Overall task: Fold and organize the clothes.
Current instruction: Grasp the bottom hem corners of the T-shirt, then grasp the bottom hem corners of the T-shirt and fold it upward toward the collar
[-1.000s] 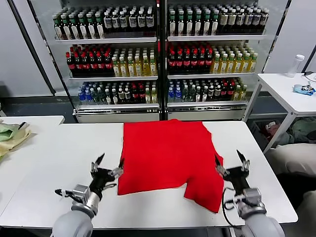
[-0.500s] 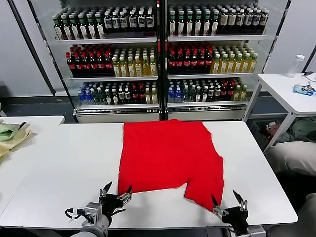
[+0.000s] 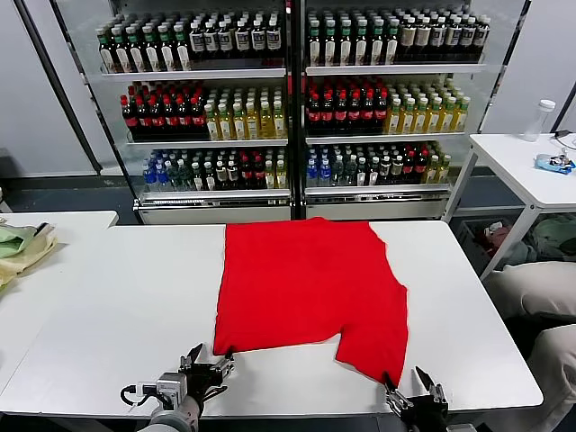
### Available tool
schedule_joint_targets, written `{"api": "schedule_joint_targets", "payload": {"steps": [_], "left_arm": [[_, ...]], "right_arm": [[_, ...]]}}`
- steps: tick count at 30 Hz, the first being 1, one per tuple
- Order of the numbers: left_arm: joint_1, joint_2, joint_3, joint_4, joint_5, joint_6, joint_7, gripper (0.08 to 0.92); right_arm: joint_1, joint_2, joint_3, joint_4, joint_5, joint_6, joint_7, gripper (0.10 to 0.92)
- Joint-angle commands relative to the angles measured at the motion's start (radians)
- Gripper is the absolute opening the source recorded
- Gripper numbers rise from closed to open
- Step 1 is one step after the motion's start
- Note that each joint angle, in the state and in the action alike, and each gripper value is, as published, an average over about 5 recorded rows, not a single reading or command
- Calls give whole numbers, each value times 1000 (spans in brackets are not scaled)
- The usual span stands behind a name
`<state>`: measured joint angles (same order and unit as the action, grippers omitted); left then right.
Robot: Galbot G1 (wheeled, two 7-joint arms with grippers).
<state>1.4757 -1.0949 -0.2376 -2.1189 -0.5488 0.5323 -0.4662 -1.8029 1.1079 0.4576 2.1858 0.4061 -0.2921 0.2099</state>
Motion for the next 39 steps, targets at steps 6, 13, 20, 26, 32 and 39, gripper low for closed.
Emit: {"api": "schedule_joint_targets", "payload": {"steps": [6,13,20,26,32,39], "left_arm": [[10,-16,18,6,-20,15,0,386],[19,-34,14,-18,-33,-1,28,187],[291,133,-151,-277,-89,9,3,83],[528,236,-272,-387,-120,18,-45,83],[563,267,-358,-426,-151,19,-63,83],[223,236,-281,-254,-168,11,53,83]], "right_arm": [[13,-4,-19,-27,72,-17,-13,283],[0,-29,34,33,86,-23,-59,120],[-332,-121,311,357,167,-84,-74,116],[-441,-96,351,432,166,-110,-69,116],[-431,-86,348,432,153,-101,-67,116],[53,-80,151,259,87,-119,-56,116]]}}
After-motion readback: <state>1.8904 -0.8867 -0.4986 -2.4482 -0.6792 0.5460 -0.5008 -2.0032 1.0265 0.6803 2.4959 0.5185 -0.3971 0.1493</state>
